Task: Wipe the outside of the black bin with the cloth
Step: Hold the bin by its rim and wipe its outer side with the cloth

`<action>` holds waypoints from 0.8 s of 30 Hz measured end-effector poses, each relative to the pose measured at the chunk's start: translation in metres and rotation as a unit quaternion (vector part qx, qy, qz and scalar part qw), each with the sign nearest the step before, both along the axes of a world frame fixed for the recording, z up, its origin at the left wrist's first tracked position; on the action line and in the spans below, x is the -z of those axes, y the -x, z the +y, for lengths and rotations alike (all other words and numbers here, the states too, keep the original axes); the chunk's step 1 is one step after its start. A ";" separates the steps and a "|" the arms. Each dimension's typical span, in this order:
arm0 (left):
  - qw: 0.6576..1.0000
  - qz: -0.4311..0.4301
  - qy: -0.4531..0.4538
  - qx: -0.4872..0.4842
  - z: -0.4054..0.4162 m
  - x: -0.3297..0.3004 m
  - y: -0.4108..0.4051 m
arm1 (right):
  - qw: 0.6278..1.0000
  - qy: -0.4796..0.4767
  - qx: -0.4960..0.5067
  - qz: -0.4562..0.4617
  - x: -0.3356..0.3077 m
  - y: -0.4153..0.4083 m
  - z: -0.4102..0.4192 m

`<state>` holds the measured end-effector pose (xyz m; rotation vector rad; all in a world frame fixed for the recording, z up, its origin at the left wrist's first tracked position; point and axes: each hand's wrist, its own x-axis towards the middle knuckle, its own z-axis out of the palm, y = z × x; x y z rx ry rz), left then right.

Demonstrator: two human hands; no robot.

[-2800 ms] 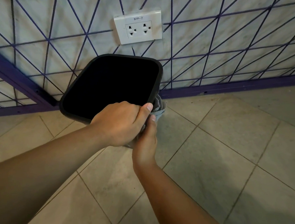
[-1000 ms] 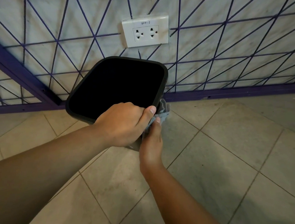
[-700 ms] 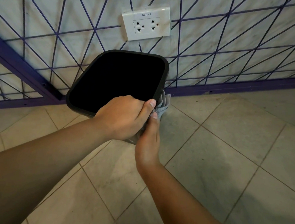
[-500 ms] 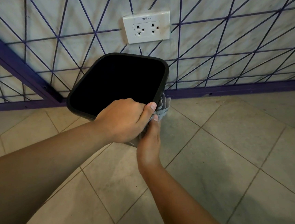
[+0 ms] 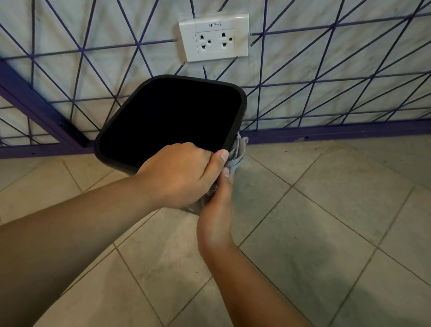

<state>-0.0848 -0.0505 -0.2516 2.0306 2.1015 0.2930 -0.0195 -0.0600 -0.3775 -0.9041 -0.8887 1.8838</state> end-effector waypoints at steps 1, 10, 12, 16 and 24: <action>1.000 0.003 0.000 0.001 0.000 0.000 0.001 | 1.000 -0.002 0.002 0.001 0.001 0.002 -0.002; 1.000 0.011 0.001 -0.002 0.000 -0.001 -0.001 | 0.998 0.044 0.009 0.045 -0.006 -0.003 0.008; 1.000 0.013 -0.003 -0.002 -0.001 -0.001 -0.002 | 0.997 0.048 0.019 0.060 -0.008 -0.004 0.009; 1.000 0.002 -0.008 0.004 -0.001 0.000 0.000 | 0.998 0.024 0.012 0.050 -0.009 -0.001 0.003; 1.000 -0.014 -0.020 -0.002 -0.001 0.000 0.001 | 1.000 0.027 0.010 -0.001 0.002 -0.004 0.004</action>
